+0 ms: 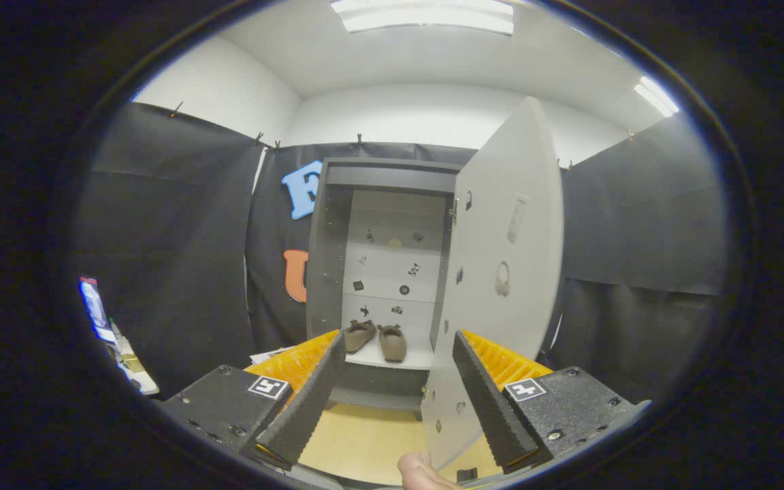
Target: Open the shoe cabinet door, grab the shoes and put them into the shoe cabinet, then close the shoe cabinet door.
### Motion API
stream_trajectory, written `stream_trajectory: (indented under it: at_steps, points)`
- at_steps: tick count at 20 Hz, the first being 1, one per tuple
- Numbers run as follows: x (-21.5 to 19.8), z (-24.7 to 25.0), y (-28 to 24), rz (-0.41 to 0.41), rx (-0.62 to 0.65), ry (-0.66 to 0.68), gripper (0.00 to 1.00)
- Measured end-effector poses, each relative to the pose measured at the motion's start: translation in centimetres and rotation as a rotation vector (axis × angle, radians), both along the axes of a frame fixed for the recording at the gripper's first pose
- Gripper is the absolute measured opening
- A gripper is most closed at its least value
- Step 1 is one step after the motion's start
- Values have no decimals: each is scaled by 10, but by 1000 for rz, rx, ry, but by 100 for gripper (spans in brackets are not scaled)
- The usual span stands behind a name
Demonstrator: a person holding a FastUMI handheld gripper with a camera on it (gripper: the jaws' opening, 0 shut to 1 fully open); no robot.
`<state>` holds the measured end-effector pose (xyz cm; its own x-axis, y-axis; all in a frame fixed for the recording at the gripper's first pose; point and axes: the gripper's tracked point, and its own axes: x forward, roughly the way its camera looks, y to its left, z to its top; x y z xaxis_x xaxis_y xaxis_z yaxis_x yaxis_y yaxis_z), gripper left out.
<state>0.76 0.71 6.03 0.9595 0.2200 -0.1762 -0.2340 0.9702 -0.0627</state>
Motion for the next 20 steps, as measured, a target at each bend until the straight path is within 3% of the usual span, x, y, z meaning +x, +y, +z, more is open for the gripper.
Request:
stream_trajectory:
  at_steps: [5,9,15,20]
  points:
    - [-19,9,-78,-71,48,-31,100]
    - [-5,-3,-152,-134,79,-25,100]
    - [61,-48,-238,-155,9,35,100]
    - [120,-74,-264,-128,12,31,100]
